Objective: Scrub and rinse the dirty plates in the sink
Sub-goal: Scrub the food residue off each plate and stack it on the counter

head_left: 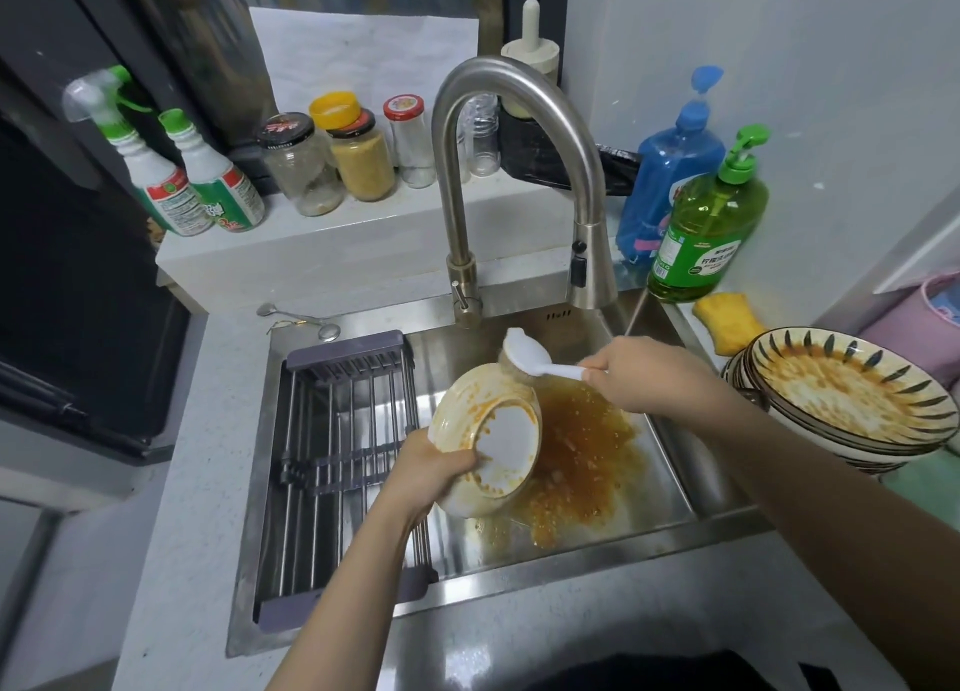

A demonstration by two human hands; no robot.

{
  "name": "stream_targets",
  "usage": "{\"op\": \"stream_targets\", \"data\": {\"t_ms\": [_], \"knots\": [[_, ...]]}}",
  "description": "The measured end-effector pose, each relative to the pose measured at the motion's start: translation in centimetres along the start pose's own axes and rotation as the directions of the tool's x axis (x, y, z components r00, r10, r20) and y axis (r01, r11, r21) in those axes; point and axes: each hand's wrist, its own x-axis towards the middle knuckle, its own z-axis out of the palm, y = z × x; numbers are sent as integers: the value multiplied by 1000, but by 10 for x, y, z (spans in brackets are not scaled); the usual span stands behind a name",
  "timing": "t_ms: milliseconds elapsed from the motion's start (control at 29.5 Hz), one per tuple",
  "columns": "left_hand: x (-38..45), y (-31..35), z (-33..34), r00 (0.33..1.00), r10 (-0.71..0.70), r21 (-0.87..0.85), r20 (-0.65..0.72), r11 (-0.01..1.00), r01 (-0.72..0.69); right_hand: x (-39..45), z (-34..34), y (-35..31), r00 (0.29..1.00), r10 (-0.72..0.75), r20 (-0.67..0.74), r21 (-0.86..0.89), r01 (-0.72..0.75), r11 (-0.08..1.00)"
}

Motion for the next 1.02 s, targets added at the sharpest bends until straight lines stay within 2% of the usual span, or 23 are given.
{"op": "stream_targets", "data": {"t_ms": [102, 204, 306, 407, 509, 679, 849, 1018], "knots": [[-2, 2, -2, 1000, -9, -51, 9, 999, 9, -4, 1, 2, 1000, -17, 0, 42, 17, 999], [-3, 4, -1, 999, -37, -218, 16, 975, 39, -7, 3, 4, 998, -51, -33, 125, 55, 991], [-6, 4, -2, 998, -68, -442, 7, 895, 65, -5, 15, 20, 999, 15, 42, 98, -19, 995], [-7, 5, -1, 991, -129, -573, 23, 811, 118, -9, 20, 22, 999, -29, 43, 55, 26, 998], [-5, 5, 5, 986, -161, -622, 52, 767, 158, -8, 19, 17, 996, -57, -67, 89, 63, 994], [-4, 1, -1, 987, -158, -704, 41, 696, 141, -16, 11, 31, 988, -47, 148, 21, 45, 999], [-1, 4, 0, 985, -159, -736, 66, 659, 156, -4, 27, 35, 997, -54, -63, 118, 61, 991], [5, 3, -6, 982, -188, -788, 26, 601, 136, -16, 29, 45, 984, -142, 111, 9, 142, 990]]}}
